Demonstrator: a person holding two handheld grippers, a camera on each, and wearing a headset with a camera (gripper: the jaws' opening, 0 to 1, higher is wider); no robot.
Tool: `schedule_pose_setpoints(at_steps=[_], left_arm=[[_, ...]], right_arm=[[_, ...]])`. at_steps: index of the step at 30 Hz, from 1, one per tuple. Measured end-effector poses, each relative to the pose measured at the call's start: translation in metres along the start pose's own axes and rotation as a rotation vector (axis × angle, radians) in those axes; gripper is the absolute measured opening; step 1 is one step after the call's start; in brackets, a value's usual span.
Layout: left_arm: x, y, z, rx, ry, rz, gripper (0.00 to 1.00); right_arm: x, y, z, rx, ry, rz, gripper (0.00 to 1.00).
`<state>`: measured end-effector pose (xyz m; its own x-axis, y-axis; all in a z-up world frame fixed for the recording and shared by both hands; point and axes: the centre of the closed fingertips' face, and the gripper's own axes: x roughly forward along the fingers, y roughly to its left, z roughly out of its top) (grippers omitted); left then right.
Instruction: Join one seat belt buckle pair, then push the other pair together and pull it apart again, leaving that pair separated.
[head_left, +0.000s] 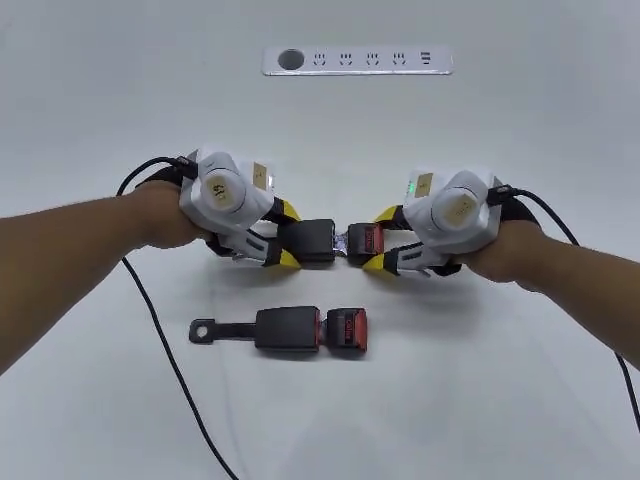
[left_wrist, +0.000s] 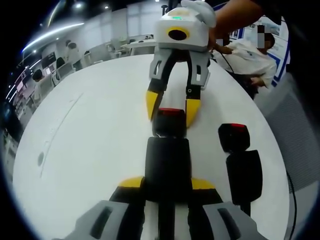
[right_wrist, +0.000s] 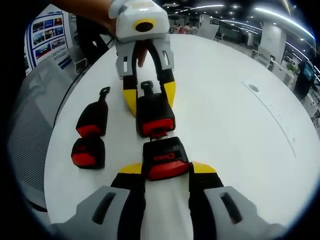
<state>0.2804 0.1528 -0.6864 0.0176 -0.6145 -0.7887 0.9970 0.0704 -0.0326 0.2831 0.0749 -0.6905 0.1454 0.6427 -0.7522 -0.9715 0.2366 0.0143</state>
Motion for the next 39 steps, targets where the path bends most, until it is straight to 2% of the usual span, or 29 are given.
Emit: schedule_pose_setpoints(at_steps=[4, 11, 23, 34, 39], left_arm=[[0.000, 0.001, -0.001, -0.003, -0.003, -0.001, 0.33], [0.000, 0.001, 0.000, 0.001, 0.000, -0.004, 0.33], [0.000, 0.001, -0.001, 0.008, 0.009, -0.010, 0.33], [0.000, 0.001, -0.003, 0.014, 0.009, -0.019, 0.33], [-0.001, 0.001, -0.002, 0.017, 0.006, -0.021, 0.33]], right_arm=[[-0.003, -0.003, -0.005, -0.004, 0.003, 0.001, 0.32], [-0.005, 0.000, -0.005, -0.009, -0.008, 0.001, 0.32], [-0.016, -0.001, -0.021, -0.001, -0.008, -0.006, 0.32], [-0.023, -0.012, -0.043, 0.015, -0.003, -0.017, 0.32], [-0.035, -0.012, -0.053, 0.020, -0.006, -0.018, 0.32]])
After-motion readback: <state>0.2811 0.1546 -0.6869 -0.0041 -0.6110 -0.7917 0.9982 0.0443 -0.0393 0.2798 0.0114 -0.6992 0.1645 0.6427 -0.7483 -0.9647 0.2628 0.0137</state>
